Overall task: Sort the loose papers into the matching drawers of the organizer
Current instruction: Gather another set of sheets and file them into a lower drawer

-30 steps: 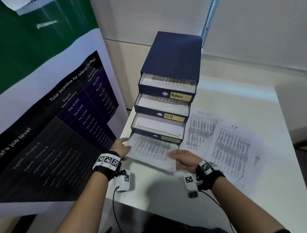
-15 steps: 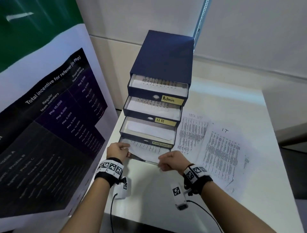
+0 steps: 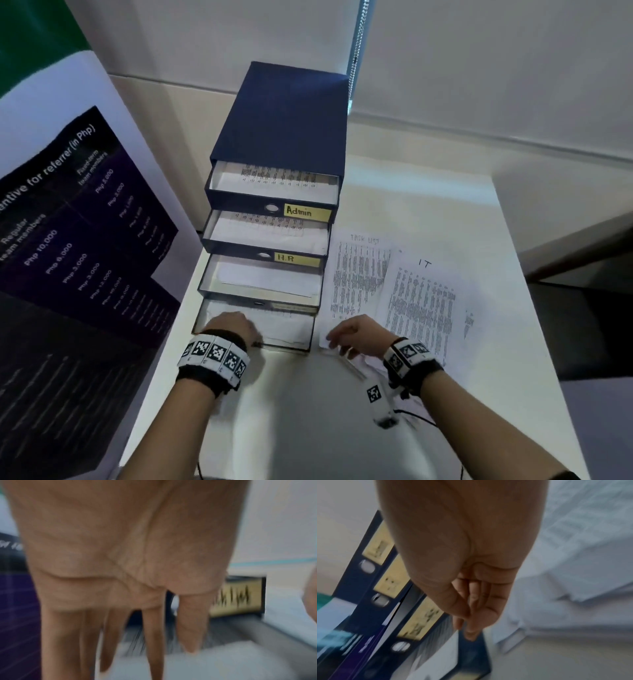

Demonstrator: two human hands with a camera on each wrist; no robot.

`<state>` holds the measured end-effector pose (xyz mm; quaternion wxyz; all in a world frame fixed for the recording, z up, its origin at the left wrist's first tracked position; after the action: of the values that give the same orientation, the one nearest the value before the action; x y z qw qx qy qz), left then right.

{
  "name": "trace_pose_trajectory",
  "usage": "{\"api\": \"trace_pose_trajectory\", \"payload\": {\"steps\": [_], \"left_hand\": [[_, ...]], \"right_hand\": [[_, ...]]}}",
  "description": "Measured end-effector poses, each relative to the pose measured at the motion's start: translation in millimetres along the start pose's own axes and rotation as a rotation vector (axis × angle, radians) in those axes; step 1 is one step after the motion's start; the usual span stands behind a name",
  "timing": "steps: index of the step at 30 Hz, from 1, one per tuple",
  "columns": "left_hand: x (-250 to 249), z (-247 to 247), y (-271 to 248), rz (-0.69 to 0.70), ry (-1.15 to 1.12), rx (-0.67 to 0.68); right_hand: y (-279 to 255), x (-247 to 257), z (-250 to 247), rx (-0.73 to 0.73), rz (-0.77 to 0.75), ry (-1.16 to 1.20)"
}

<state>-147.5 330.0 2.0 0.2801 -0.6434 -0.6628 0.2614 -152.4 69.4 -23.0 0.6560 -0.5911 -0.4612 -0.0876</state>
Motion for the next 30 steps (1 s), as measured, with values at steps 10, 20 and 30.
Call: {"api": "trace_pose_trajectory", "payload": {"steps": [10, 20, 30], "left_hand": [[-213, -53, 8, 0.528, -0.681, 0.129], [-282, -14, 86, 0.169, -0.657, -0.196], [-290, -10, 92, 0.275, -0.967, -0.162]], "right_hand": [[-47, -122, -214, -0.769, 0.416, -0.371], [-55, -152, -234, -0.867, 0.404, 0.001], [-70, -181, -241, -0.806, 0.211, 0.163]]}}
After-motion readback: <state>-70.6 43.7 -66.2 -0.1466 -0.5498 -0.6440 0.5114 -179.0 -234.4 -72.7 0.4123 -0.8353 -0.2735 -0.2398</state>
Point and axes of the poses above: each hand's wrist, its own y-axis towards the middle knuckle, its own z-axis out of the palm, x = y × z, the point moved 8 cm from there along y, towards the middle knuckle, and after that the axes turned 9 degrees about y, right-handed, at the moved point
